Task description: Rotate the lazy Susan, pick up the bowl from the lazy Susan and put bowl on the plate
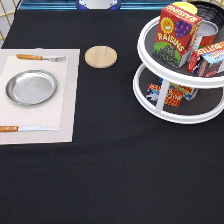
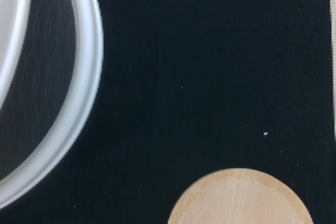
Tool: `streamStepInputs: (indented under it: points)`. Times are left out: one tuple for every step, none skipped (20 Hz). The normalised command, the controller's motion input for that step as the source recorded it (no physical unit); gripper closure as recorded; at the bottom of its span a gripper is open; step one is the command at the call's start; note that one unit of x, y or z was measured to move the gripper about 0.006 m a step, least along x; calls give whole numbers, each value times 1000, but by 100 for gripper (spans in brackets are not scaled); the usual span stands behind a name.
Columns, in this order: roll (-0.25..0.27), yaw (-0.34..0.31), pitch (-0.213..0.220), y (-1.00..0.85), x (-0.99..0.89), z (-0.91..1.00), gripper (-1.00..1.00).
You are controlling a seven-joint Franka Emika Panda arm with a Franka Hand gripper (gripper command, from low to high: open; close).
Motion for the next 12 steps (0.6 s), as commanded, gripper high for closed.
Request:
streamStepInputs:
  points:
    - [24,-5,0,49,0,3,-100]
    - [13,-36,5,211,123,160,-100]
    - [0,-71,43,437,311,217,-100]
    - [20,-79,63,460,406,326,-100]
    - [49,-96,80,483,469,374,-100]
    - [88,-79,86,474,474,451,-100]
    - [79,-85,89,511,517,411,-100]
    - [79,-79,58,577,474,394,-100]
    - [93,-78,58,569,477,366,-100]
    - [89,-79,59,577,466,317,-100]
    - [99,-80,51,546,437,266,-100]
    - [107,-78,46,529,429,274,-100]
